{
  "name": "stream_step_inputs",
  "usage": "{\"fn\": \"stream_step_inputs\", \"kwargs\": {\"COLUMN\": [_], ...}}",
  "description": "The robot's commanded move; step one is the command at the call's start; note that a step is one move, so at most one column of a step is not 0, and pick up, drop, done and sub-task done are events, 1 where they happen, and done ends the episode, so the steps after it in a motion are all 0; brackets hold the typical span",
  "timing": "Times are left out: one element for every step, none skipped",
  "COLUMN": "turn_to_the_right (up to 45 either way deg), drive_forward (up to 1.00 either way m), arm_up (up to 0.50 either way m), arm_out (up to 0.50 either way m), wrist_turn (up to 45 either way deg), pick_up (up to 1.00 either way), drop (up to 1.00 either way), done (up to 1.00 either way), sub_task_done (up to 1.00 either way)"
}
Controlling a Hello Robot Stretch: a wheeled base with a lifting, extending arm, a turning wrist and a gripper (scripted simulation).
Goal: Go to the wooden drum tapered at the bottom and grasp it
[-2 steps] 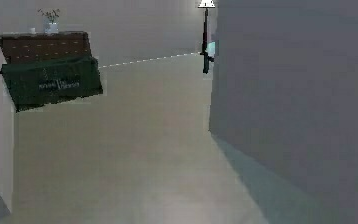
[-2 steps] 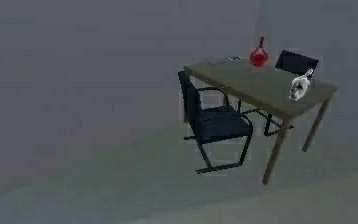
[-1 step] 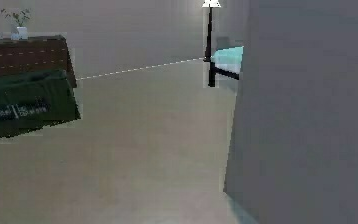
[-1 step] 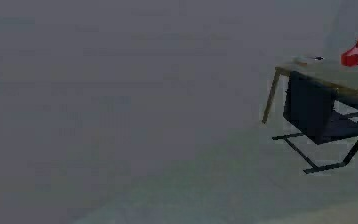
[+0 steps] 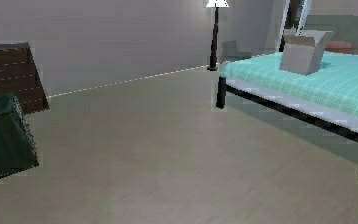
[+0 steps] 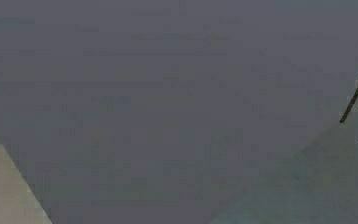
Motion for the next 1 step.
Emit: {"fn": "stream_step_inputs", "kwargs": {"turn_to_the_right": [12.0], "drive_forward": [0.0], "arm_up": [0.0], "arm_out": [0.0], "wrist_turn": [0.0], "pick_up": [0.0], "drop": [0.0], "done": [0.0], "sub_task_done": [0.0]}}
